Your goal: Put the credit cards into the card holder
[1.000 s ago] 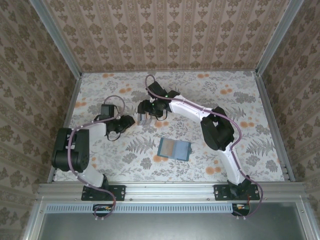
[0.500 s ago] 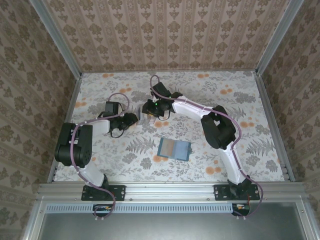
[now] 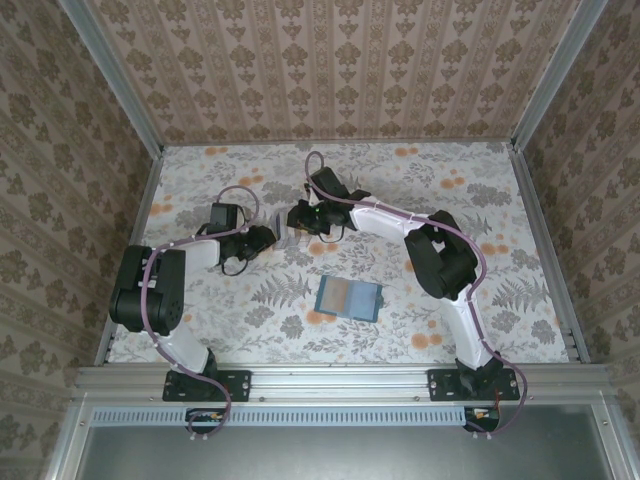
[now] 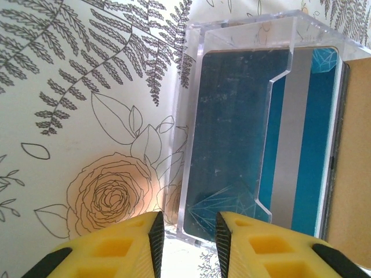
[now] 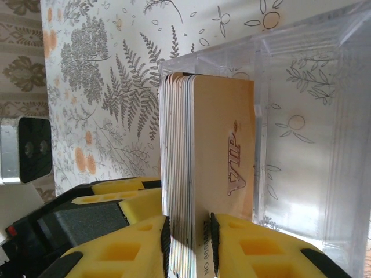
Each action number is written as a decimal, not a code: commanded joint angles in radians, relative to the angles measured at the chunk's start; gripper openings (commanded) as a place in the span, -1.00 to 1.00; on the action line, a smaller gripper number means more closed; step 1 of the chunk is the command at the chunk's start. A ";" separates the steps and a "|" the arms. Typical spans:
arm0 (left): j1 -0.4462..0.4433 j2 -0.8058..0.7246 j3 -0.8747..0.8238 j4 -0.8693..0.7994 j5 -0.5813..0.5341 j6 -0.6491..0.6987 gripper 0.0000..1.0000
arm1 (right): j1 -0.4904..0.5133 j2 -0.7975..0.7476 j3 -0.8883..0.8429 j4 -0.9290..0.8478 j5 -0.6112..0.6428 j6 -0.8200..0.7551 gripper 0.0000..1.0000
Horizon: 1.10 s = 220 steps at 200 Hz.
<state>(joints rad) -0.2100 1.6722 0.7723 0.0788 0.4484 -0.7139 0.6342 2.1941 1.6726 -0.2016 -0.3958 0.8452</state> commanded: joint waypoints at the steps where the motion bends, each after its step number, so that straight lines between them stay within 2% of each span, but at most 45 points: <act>1: -0.014 0.010 -0.010 -0.006 0.010 0.024 -0.34 | 0.006 -0.060 -0.021 0.127 -0.079 0.020 -0.43; 74: -0.015 0.010 -0.028 0.008 0.010 0.027 -0.35 | -0.001 -0.059 -0.050 0.183 -0.111 0.037 -0.52; 117: -0.015 0.016 -0.021 0.006 0.011 0.031 -0.35 | -0.005 -0.054 -0.050 0.167 -0.103 0.026 -0.71; 181: -0.014 0.026 -0.001 -0.017 0.019 0.044 -0.36 | -0.005 -0.056 -0.041 0.102 -0.048 -0.016 -1.00; 220: -0.013 0.023 0.002 -0.027 0.018 0.051 -0.36 | -0.002 -0.066 -0.014 -0.001 0.033 -0.102 -1.00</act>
<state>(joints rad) -0.2100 1.6749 0.7609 0.0830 0.4488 -0.6968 0.6186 2.1792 1.6279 -0.1070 -0.4145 0.8204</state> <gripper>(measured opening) 0.320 0.061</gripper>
